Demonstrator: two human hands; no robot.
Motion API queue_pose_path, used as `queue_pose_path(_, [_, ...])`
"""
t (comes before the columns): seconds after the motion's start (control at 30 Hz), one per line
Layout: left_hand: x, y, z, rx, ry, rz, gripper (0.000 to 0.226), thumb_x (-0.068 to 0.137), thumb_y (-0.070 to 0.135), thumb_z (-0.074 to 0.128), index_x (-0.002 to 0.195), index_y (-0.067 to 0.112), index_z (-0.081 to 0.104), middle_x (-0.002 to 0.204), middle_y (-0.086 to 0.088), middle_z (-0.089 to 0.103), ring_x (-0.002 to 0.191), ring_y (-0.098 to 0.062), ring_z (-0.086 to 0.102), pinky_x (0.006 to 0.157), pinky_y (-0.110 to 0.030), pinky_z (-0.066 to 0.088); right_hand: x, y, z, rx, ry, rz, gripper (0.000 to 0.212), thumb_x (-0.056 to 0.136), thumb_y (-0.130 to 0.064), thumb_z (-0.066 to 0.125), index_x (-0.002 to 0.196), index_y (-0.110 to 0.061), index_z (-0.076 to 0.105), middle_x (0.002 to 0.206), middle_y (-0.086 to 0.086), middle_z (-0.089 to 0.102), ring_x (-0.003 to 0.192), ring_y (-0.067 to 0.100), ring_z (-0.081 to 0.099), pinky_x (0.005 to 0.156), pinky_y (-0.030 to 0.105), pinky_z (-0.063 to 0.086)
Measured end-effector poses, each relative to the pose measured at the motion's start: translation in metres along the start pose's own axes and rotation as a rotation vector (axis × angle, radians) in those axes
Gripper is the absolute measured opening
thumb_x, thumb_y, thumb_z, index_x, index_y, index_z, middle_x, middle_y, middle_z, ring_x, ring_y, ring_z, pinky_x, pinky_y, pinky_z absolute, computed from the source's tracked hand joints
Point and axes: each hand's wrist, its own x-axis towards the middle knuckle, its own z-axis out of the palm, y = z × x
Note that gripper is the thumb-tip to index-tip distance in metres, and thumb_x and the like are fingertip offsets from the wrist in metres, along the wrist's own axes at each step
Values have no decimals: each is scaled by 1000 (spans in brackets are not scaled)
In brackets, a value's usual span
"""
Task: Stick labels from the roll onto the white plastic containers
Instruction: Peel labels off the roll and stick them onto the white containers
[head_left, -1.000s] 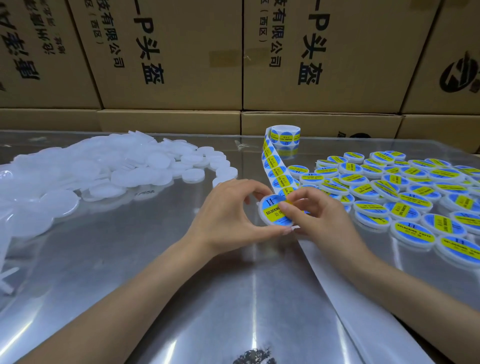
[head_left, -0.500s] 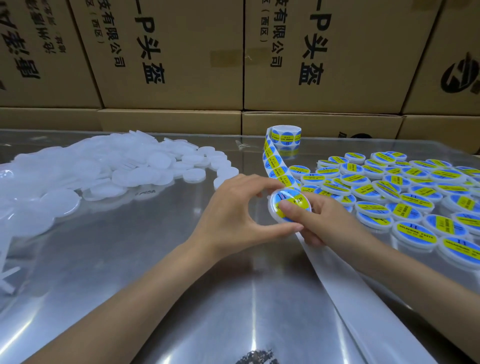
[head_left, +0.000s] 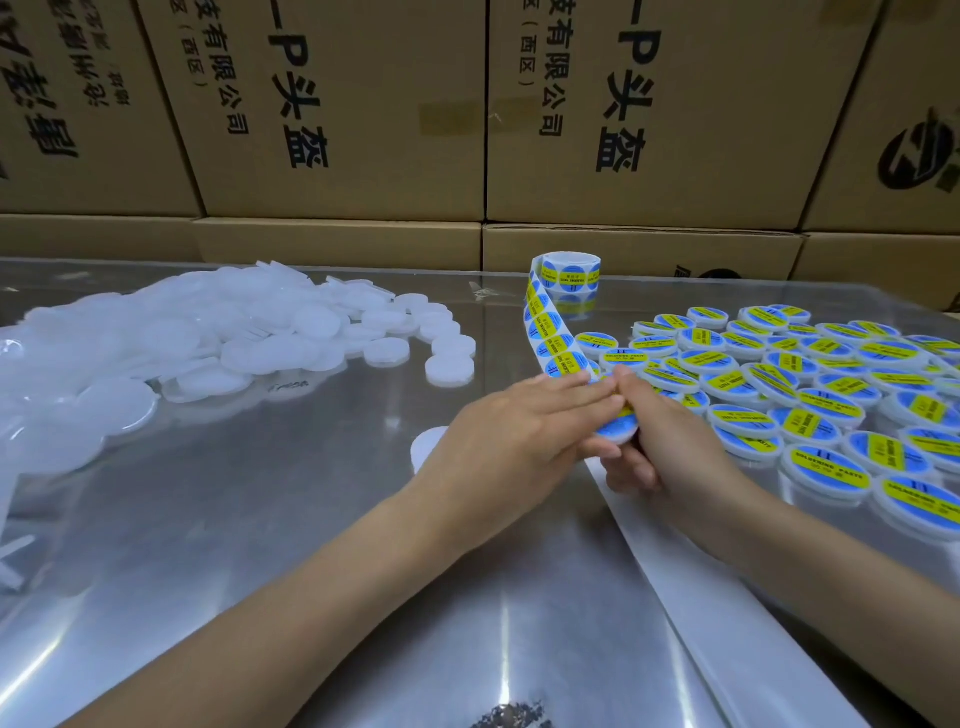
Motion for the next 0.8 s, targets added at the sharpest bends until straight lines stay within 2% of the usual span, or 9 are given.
queue_pose_path(0.1, [-2,-5,1,12,95,101,25,76,1,71,100,4,74,108,-8,70,103,-27,66,88,-33,53,1,0,2,49,-37,36,63,98,-42,39,39,-21,45,32,1,28,33,11,24,36,18,24])
queue_pose_path(0.17, [-3,-10,1,46,105,161,33,67,-11,76,95,6,76,104,-7,72,97,-25,69,83,-36,56,2,-1,1,47,-36,66,60,97,-42,43,40,-21,47,34,0,32,33,10,26,34,17,25])
queue_pose_path(0.27, [-4,-13,3,124,90,243,33,64,-11,76,89,11,77,102,-3,73,94,-20,70,85,-33,53,7,-4,-7,16,40,80,48,98,-38,44,55,-15,45,35,-1,40,31,9,27,33,17,25])
queue_pose_path(0.37, [-4,-14,7,133,40,241,34,62,-9,78,86,14,78,100,0,74,93,-18,70,83,-32,53,16,-8,-24,46,174,96,39,99,-32,43,66,-12,49,41,-4,53,30,6,37,33,14,33])
queue_pose_path(0.47, [-8,-13,15,121,-73,200,28,64,-1,80,88,14,78,97,1,74,91,-17,70,80,-35,55,24,-9,-43,139,203,112,28,100,-28,43,82,-13,57,71,-3,70,42,2,58,42,13,46])
queue_pose_path(0.57, [-11,-8,20,84,-229,88,21,85,20,64,103,14,74,109,1,71,103,-19,66,89,-41,54,31,-4,-55,182,145,163,20,99,-27,44,101,-13,58,94,-3,70,67,4,68,51,16,52])
queue_pose_path(0.67, [-11,-6,22,72,-368,6,40,92,42,44,104,16,71,110,2,70,107,-19,63,85,-40,53,36,1,-57,175,153,207,17,98,-17,47,108,-8,57,92,1,69,72,8,69,53,18,54])
queue_pose_path(0.73, [-10,-7,21,78,-430,-46,56,89,52,27,102,17,69,107,3,69,104,-19,61,79,-40,53,37,2,-57,121,165,208,15,97,-15,48,101,-9,60,87,0,71,65,7,70,49,16,52])
queue_pose_path(0.8, [-11,-9,21,66,-418,-62,59,88,53,23,101,18,68,107,4,68,101,-19,61,75,-40,53,35,2,-57,37,164,176,14,96,-18,50,93,-14,63,81,-3,73,58,5,68,50,18,52])
